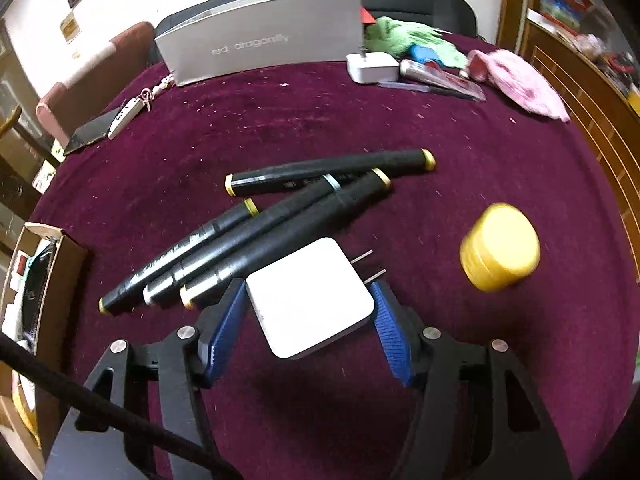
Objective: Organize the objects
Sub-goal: 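Grasp a black marker with the left tool while the right tool grasps the white charger, then carry the marker and white charger over the tray and open both tools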
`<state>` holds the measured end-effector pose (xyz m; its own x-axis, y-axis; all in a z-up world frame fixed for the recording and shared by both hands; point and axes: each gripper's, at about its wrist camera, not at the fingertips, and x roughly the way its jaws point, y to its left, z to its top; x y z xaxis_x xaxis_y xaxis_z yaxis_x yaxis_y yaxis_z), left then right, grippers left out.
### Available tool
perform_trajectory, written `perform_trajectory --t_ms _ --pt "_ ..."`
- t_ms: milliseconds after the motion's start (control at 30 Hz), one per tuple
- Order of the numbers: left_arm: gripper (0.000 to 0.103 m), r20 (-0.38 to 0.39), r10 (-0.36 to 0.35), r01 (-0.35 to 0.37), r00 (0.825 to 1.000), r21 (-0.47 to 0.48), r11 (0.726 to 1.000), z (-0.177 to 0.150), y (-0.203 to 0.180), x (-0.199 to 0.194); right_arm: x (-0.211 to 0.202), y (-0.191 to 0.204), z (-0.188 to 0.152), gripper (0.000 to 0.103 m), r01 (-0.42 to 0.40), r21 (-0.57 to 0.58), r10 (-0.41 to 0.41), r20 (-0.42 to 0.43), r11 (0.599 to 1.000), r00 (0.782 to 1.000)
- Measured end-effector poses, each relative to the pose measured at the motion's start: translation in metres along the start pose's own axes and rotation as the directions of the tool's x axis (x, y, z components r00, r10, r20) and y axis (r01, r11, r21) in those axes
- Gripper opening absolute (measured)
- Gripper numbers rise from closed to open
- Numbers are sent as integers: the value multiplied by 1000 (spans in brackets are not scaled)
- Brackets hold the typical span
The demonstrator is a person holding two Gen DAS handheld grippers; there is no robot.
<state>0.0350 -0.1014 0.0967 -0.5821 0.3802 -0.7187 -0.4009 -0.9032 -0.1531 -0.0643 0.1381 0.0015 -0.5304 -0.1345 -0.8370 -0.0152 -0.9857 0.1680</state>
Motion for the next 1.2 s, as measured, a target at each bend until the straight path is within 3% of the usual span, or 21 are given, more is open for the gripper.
perform_trajectory --t_ms 133,267,300,333,400,433,567,667,767,933,1000,1200 --pt "53 -33 62 -56 998 153 987 33 -25 45 -13 -23 -25 61 -92 80 89 36 993 995" --pt "52 -96 206 -162 974 342 926 55 -45 108 -19 -40 -33 61 -196 122 186 96 973 978" --pt "46 -134 235 -171 963 370 913 56 -44 125 -19 -42 -32 61 -211 129 199 96 969 975" --pt "32 -166 264 -182 950 393 901 55 -44 138 -19 -42 -30 61 -220 131 208 97 967 973" --pt "22 -219 316 -202 923 423 884 52 -39 161 -19 -44 -30 62 -237 139 224 98 962 969" --pt "18 -242 322 -199 915 425 883 50 -37 167 -19 -44 -29 62 -240 143 228 95 960 969" --pt "15 -248 305 -185 920 411 893 55 -37 175 -17 -47 -26 62 -256 169 244 91 952 966" --pt "13 -203 287 -181 936 420 889 58 -47 183 -17 -48 -27 62 -261 175 248 91 949 964" --pt "11 -167 297 -205 940 417 885 55 -54 185 -18 -49 -28 62 -267 180 254 93 947 963" --pt "11 -213 242 -152 947 366 918 32 -54 162 -18 -49 -29 62 -260 176 246 94 950 965" --pt "11 -271 192 -110 943 292 950 20 -51 148 -18 -49 -30 62 -258 177 244 95 950 965" --pt "11 -283 210 -131 936 271 953 2 -53 123 -18 -50 -30 62 -262 184 248 96 947 964"
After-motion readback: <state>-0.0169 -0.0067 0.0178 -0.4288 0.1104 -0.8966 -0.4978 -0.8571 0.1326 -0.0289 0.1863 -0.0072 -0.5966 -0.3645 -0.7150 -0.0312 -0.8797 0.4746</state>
